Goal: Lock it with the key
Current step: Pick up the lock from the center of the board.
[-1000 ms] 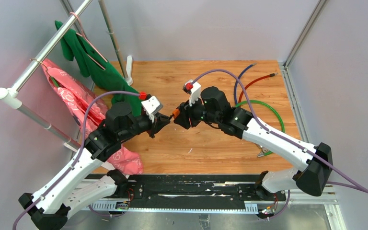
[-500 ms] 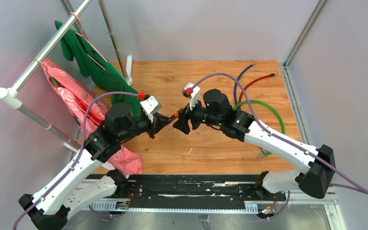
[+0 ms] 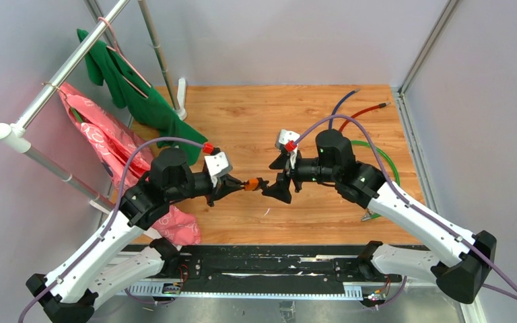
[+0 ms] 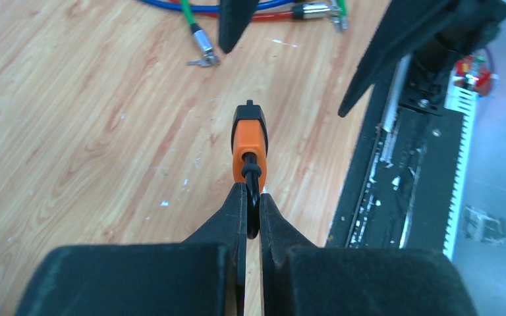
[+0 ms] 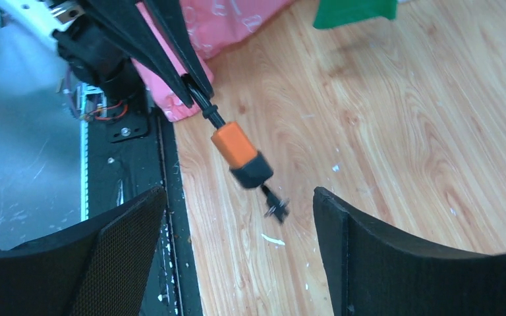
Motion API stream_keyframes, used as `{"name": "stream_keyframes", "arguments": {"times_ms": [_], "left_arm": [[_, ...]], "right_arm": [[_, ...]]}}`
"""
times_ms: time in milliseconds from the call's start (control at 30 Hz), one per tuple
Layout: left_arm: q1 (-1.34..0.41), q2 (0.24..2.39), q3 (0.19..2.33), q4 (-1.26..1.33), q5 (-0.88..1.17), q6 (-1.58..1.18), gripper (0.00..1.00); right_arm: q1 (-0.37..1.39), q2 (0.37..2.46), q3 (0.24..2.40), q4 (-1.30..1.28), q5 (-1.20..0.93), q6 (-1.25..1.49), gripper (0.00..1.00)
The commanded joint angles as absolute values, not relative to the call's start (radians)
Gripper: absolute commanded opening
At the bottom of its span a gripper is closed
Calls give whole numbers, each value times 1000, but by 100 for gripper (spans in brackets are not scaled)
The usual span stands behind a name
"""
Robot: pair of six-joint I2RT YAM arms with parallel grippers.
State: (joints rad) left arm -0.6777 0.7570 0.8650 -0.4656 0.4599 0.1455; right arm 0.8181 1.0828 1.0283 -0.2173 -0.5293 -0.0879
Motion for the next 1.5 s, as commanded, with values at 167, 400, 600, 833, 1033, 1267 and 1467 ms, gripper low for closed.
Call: {"name": "stream_keyframes", "arguments": {"times_ms": [167,400,600,833,1033,1267,1467], "left_arm": [[-681,729,955,-478,664,177,0],[-681,733,961,-476,669,161,0],[-681,734,959,-474,670,158,0],[-681,734,953,-461,672,145,0],[-681,733,941,-476,631,111,2],[-680,712,976,-558,551,179,72],[-680,724,1007,-573,511,168,50]], "right_arm": [[785,1152,1010,-80,-892,-190,84],[785,1195,979,-13,-975,-152,71],[786,1217,961,-38,-958,-150,63],[787,1227,977,-57,-954,-153,21],[787,1195,993,-91,-929,-169,0],[787,1132,993,-110,-867,-180,0],[788,1112,1004,-117,-872,-176,0]]}}
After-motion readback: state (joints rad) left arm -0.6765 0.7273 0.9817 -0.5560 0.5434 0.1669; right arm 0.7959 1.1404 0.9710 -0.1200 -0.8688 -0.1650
